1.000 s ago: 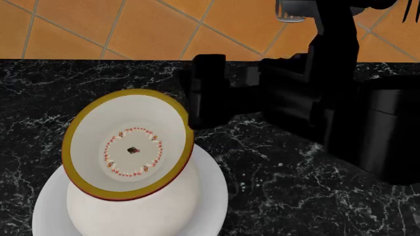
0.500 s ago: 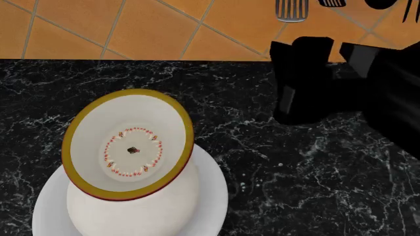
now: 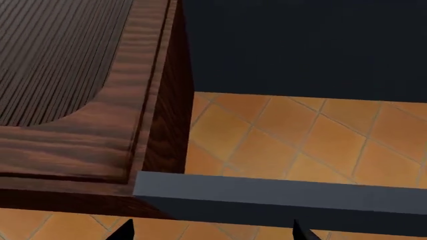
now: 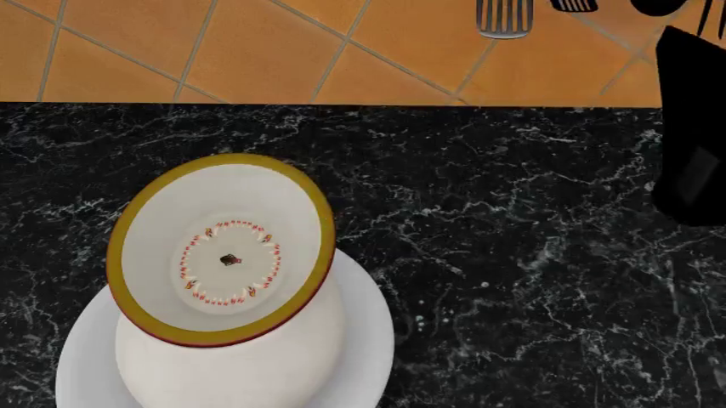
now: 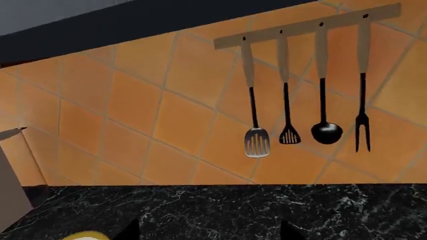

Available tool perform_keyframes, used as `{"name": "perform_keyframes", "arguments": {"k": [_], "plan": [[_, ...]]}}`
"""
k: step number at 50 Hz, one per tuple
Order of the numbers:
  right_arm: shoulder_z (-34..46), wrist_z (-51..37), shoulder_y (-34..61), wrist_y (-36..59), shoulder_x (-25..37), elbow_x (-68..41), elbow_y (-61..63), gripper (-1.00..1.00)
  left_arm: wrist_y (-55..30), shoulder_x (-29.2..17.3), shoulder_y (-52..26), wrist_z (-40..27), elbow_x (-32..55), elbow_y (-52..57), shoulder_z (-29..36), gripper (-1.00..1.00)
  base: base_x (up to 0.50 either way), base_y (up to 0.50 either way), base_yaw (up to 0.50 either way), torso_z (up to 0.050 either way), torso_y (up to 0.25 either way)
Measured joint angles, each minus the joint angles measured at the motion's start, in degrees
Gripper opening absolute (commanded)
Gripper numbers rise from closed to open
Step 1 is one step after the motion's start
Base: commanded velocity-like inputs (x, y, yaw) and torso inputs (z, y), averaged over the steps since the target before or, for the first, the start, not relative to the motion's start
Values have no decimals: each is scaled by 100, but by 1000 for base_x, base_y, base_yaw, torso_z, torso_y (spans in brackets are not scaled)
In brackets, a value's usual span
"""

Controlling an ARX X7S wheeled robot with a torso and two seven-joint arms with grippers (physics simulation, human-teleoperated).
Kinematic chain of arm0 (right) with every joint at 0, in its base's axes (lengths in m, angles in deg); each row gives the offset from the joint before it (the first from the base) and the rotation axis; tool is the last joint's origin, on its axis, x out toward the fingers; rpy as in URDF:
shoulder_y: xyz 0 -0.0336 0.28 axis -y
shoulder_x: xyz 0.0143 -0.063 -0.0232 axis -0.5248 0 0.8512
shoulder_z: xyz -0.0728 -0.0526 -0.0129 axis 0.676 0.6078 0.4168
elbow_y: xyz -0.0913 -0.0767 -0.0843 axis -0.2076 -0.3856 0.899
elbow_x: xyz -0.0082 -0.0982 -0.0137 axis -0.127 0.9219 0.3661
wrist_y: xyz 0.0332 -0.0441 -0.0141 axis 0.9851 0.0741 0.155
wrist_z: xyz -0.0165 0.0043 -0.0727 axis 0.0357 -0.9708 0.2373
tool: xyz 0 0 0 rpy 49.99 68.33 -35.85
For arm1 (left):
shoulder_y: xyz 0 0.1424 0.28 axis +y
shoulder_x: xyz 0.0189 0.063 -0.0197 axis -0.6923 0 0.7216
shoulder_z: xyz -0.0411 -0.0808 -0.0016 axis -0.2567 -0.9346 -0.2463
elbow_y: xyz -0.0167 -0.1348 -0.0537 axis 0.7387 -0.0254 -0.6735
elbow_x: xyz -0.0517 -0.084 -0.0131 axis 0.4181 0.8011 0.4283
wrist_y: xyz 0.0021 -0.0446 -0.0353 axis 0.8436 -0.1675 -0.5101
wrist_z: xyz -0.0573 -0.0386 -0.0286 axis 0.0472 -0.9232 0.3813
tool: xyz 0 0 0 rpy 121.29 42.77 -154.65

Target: Stack the bowls from largest to smallest.

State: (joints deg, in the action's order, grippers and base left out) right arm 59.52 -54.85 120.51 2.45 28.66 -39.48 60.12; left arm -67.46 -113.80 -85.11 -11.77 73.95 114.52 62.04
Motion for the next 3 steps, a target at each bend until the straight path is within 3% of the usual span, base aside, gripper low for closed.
{"name": "perform_keyframes", "arguments": {"k": [3], "plan": [[-414, -38, -295, 6, 106, -54, 123, 100, -50, -92, 46, -71, 198, 118, -186, 100, 0, 0, 0, 0, 0]]}}
